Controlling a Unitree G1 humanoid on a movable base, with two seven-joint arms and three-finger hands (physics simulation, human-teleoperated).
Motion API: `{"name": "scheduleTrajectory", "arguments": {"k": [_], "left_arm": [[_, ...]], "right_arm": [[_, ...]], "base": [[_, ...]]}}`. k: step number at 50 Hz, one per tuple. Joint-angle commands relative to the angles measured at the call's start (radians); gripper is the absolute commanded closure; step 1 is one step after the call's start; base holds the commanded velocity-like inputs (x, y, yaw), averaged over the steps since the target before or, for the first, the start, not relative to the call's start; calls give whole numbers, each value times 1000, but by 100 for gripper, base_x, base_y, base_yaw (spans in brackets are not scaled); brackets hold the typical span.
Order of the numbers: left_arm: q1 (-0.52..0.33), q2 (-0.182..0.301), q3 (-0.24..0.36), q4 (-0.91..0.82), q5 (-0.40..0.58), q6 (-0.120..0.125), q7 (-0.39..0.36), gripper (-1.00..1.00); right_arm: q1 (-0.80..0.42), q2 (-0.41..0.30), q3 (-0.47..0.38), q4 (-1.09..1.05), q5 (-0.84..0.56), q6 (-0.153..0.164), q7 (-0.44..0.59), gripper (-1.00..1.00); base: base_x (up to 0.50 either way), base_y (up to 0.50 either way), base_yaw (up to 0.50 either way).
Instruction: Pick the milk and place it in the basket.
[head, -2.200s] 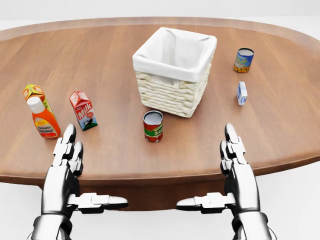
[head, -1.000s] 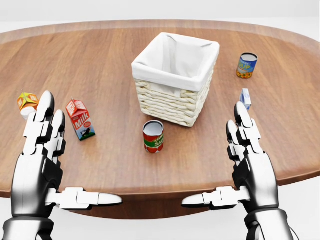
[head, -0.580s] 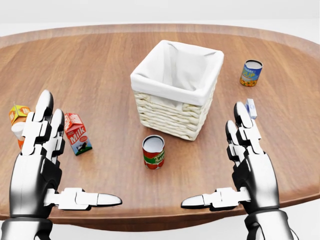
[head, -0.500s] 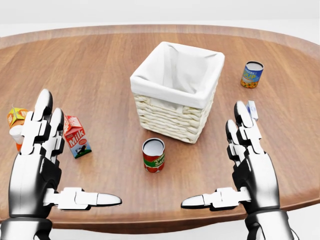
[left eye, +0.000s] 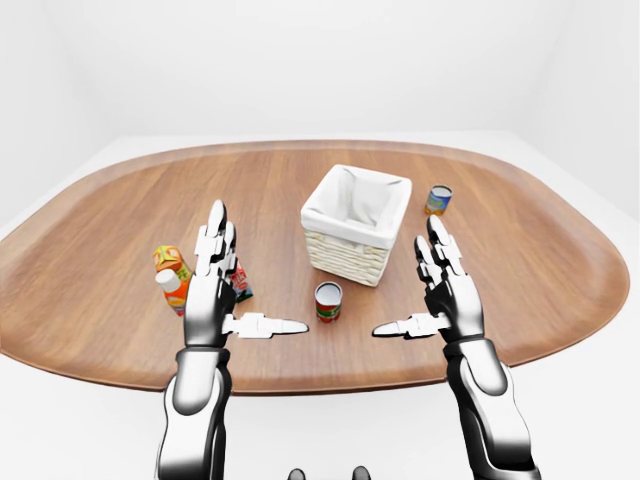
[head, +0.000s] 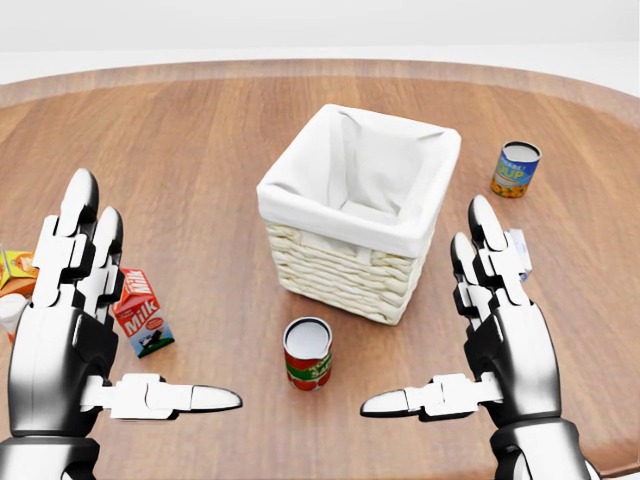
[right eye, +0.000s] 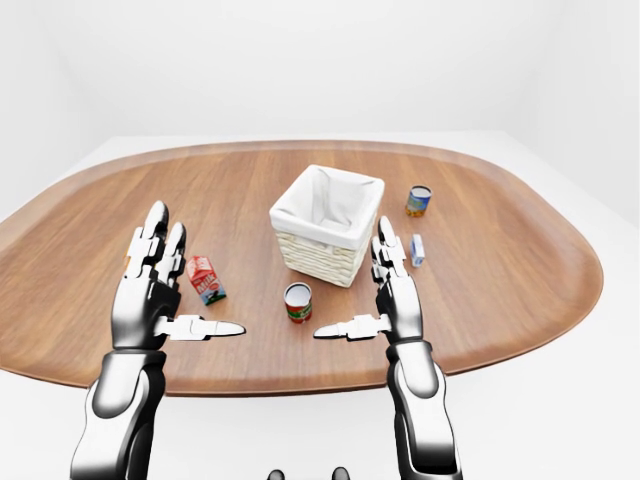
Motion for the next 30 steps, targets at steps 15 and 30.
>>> {"name": "scheduleTrajectory", "arguments": {"k": [15, 30], "left_arm": [[6, 0, -2, 7, 4, 0, -2, -100], [2, -1, -1, 26, 6, 0, 0, -100]], "right_arm": [[6, 1, 3, 7, 3, 0, 7, -100], [7, 2, 5, 24, 5, 0, 9, -100]], "base": [[25, 0, 0], [25, 0, 0]]}}
